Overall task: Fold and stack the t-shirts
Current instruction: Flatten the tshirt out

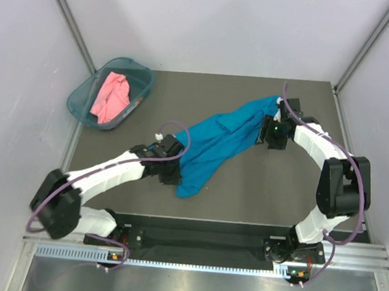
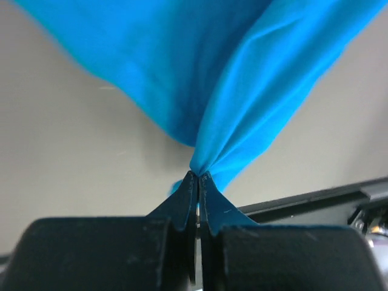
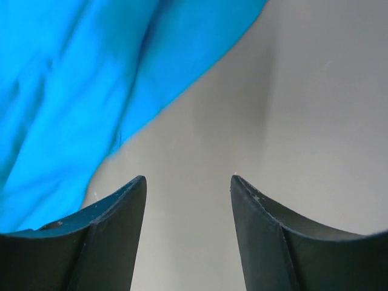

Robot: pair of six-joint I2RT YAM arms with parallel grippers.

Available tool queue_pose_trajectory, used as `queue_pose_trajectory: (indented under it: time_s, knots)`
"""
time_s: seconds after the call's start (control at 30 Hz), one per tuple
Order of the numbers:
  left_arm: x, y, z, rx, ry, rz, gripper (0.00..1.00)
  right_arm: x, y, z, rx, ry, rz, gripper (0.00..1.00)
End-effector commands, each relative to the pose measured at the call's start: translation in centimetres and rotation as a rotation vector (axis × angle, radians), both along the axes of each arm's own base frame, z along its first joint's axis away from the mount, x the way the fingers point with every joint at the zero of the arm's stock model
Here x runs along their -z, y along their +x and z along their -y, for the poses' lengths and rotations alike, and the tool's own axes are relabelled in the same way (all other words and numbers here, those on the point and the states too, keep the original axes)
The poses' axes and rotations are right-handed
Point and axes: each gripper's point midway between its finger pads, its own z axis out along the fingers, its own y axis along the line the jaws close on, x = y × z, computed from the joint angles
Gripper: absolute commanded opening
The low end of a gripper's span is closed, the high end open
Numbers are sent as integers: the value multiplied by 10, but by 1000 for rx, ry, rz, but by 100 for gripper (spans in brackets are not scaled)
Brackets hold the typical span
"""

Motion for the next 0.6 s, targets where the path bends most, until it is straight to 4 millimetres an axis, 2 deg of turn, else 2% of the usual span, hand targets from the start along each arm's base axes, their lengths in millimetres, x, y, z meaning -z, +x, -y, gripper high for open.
queue_pose_trajectory:
  time_s: [0.0, 0.03, 0.07, 0.13, 0.2, 0.3, 0.43, 0.47, 0.57]
  knots:
    - [-57, 12, -58, -94, 187, 202, 0, -33, 62, 1, 124, 125, 155, 59]
    - [-65, 17, -74, -134, 245, 254, 0, -41, 71, -2, 130, 144, 179, 59]
    - [-74, 17, -81, -150, 257, 278, 0, -42, 75, -4, 134, 158, 183, 60]
    - [-97, 20, -89, -173, 247, 352, 0, -42, 87, -9, 151, 197, 185, 60]
    - [-120, 23, -96, -184, 239, 423, 0, -37, 91, -16, 141, 226, 166, 60]
    - [-143, 28, -108, -206, 254, 510, 0, -34, 96, -19, 147, 249, 158, 60]
    - [-148, 33, -109, -173, 266, 563, 0, -27, 100, -14, 171, 234, 151, 62]
    - [-148, 36, -107, -155, 275, 563, 0, -18, 103, -10, 174, 229, 125, 64]
    - [-150, 40, -104, -139, 284, 570, 0, -9, 102, -9, 169, 222, 95, 64]
